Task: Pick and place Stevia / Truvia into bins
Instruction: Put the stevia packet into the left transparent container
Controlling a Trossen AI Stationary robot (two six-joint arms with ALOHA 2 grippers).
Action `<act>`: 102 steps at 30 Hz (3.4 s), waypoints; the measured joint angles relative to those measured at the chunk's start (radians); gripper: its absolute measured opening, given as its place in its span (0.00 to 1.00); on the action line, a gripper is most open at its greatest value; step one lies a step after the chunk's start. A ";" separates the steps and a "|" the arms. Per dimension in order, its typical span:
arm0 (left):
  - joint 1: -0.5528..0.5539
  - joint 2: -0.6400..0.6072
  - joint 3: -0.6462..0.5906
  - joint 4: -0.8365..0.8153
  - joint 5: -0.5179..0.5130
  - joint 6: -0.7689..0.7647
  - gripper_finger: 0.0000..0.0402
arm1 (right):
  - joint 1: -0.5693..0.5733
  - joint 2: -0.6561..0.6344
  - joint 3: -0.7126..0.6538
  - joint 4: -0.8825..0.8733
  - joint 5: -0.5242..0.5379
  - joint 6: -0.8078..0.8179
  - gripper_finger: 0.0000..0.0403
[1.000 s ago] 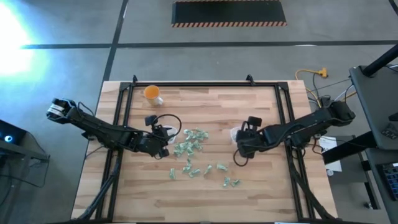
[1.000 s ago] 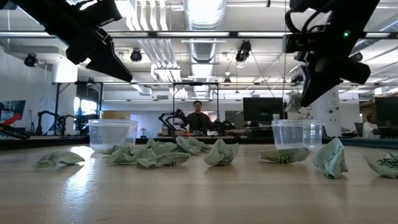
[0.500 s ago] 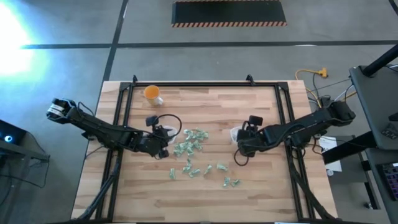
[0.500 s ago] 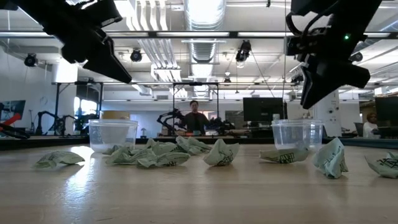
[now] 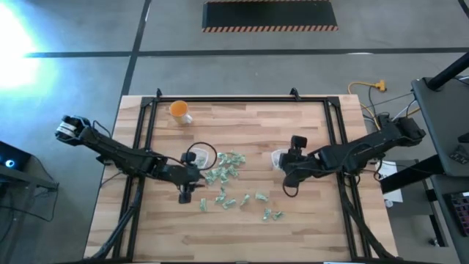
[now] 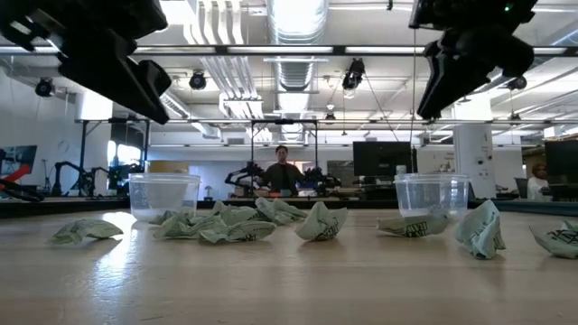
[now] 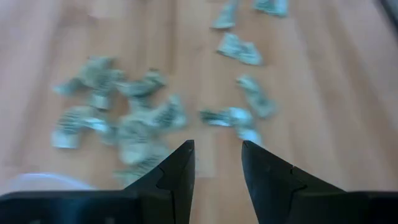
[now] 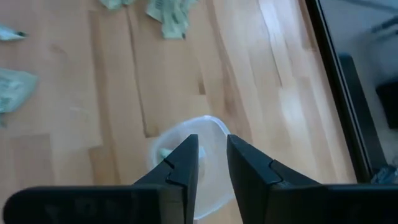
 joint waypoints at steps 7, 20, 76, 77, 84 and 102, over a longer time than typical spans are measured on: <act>-0.084 0.074 0.000 0.005 0.077 -0.126 0.29 | 0.034 0.005 -0.001 0.060 -0.002 -0.077 0.17; -0.135 0.323 0.005 0.177 0.145 -0.181 0.29 | 0.034 0.008 -0.003 0.090 -0.011 -0.085 0.22; -0.106 0.085 0.080 -0.243 -0.634 -0.086 0.02 | 0.033 0.007 -0.003 0.100 -0.010 -0.092 0.20; -0.096 0.070 0.078 -0.284 -0.634 -0.126 0.02 | 0.033 0.007 -0.003 0.100 -0.010 -0.092 0.19; -0.037 0.060 0.072 -0.409 -0.637 -0.255 0.02 | 0.033 0.007 -0.003 0.102 -0.010 -0.093 0.17; 0.013 0.166 0.070 -0.408 -0.592 -0.221 0.22 | 0.033 0.007 -0.003 0.112 -0.009 -0.092 0.17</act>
